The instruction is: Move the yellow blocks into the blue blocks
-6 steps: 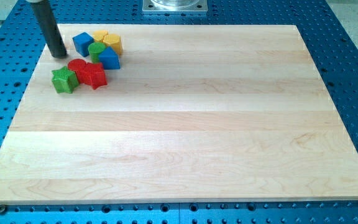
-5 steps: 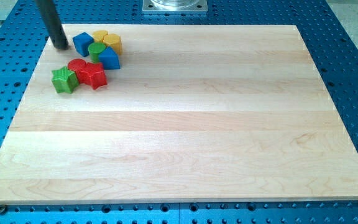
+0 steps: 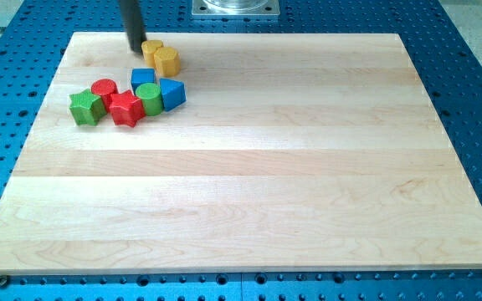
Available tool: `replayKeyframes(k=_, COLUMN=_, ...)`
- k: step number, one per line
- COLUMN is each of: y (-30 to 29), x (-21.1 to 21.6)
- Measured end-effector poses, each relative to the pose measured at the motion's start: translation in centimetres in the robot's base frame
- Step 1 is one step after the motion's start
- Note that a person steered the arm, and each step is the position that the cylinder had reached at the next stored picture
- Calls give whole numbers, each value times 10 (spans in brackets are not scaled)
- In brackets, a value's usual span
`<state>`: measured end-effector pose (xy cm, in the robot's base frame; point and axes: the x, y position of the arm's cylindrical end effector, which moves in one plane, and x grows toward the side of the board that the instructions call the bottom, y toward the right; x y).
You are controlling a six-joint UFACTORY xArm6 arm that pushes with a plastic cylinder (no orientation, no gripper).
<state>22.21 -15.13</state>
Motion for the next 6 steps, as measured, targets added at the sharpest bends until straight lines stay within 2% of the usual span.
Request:
replayKeyframes(k=1, y=40, x=17)
replayKeyframes(k=2, y=37, x=42)
replayKeyframes(k=3, y=30, x=-1)
replayKeyframes(k=4, y=-3, x=2)
replayKeyframes(k=6, y=29, x=78)
